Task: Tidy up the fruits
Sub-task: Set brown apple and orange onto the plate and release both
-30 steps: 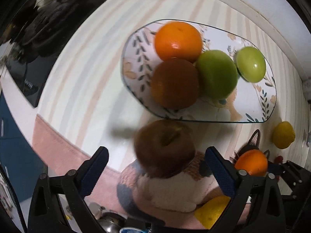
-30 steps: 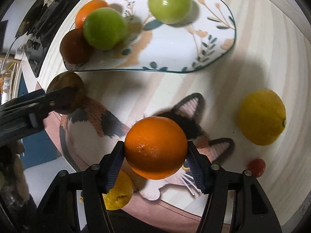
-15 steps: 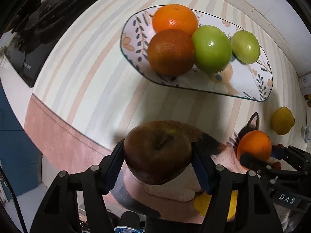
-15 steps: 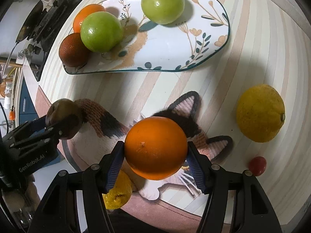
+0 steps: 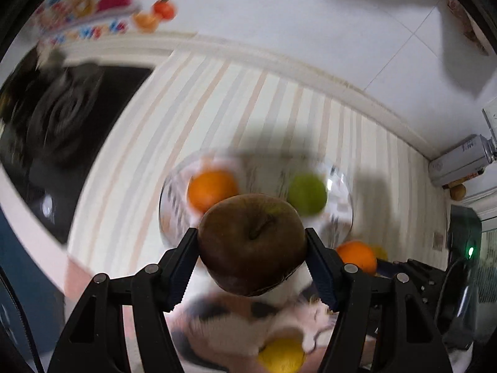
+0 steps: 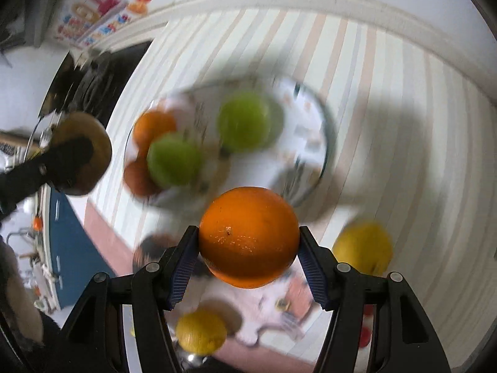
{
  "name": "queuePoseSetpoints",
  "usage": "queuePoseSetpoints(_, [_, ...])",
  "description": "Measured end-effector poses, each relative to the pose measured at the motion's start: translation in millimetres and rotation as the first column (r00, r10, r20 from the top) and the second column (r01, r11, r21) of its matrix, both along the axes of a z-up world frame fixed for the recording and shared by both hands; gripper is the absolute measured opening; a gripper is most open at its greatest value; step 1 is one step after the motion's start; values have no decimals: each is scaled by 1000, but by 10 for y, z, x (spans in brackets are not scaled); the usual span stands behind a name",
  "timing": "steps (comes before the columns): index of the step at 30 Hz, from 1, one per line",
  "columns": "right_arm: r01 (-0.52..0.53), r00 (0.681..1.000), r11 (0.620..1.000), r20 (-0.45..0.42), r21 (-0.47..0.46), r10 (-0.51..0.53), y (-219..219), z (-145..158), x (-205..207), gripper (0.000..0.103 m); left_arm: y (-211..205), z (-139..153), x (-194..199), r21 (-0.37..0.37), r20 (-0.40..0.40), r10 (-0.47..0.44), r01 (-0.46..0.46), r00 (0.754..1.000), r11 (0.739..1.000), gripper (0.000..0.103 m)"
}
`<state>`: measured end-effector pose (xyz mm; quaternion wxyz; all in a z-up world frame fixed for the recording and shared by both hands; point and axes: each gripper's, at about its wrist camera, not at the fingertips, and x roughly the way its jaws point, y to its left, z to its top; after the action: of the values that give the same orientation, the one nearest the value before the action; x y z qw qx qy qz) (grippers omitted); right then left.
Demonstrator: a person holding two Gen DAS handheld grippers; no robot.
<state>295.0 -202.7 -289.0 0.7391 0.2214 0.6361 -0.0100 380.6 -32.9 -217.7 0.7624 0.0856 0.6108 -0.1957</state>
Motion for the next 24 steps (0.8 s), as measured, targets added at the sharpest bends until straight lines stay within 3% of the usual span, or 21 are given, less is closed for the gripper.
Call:
queuePoseSetpoints(5, [17,999,1000,-47,-17,-18,-86,-178,316,65,-485,-245,476,95,-29,-100,103,995,990,65])
queuePoseSetpoints(11, [-16,997,1000,-77,-26,14,23,-275,422,65,-789,-677,662,178,-128,-176,197,976,964,65])
queuePoseSetpoints(22, [-8,993,1000,-114,29,12,54,-463,445,66,-841,-1048,770,220,-233,-141,193,962,956,65])
queuePoseSetpoints(24, [2,993,998,-118,59,5,37,-471,461,75,-815,-1053,796,200,-245,-118,169,962,965,66])
